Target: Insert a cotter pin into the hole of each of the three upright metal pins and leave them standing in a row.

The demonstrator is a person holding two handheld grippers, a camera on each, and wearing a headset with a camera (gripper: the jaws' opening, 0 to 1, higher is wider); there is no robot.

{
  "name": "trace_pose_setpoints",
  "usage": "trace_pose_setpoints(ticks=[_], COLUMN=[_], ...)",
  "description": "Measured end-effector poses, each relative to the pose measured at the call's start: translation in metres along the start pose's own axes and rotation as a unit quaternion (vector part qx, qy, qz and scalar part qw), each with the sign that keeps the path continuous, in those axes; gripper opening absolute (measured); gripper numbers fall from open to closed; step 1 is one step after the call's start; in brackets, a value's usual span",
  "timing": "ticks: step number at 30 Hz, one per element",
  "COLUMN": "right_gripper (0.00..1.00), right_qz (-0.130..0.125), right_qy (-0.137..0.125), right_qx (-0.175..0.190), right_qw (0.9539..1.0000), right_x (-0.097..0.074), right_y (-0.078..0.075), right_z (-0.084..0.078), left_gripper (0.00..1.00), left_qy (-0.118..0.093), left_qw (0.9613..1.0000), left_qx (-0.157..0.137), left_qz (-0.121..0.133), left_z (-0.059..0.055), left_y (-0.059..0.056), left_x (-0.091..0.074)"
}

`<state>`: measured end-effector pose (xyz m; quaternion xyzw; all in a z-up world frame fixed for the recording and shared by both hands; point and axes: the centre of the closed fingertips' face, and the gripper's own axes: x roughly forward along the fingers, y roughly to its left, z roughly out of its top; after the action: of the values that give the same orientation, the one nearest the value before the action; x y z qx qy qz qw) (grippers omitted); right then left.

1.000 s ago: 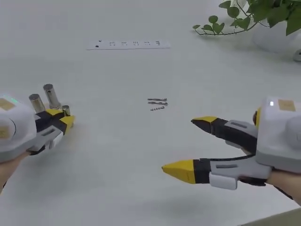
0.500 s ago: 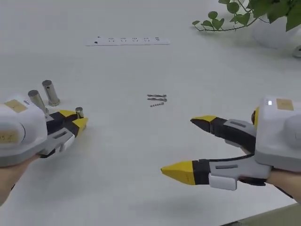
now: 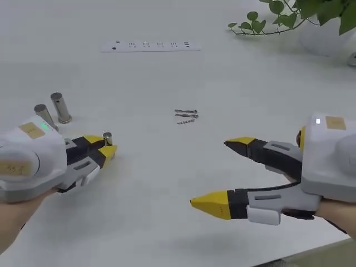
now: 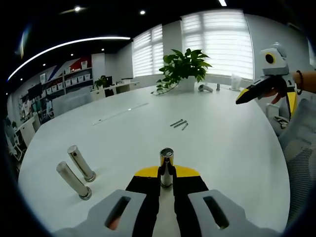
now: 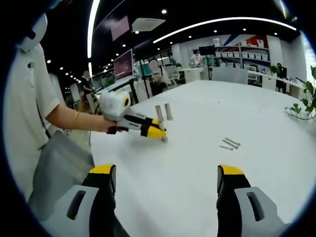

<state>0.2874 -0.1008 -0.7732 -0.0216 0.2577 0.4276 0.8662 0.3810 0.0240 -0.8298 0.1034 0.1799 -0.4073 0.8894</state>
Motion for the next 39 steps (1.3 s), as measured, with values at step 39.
trace_pose_setpoints(ticks=[39], right_gripper=[0.85], right_qz=[0.005], right_qy=[0.006], right_qx=[0.006], right_qw=[1.0000], right_x=[0.004], right_y=[0.001], right_z=[-0.004], left_gripper=[0.07], left_qy=[-0.012], left_qw=[0.9907], left_qx=[0.028], left_qz=[-0.133], left_z=[-0.001], left_y=[-0.051], left_x=[0.007])
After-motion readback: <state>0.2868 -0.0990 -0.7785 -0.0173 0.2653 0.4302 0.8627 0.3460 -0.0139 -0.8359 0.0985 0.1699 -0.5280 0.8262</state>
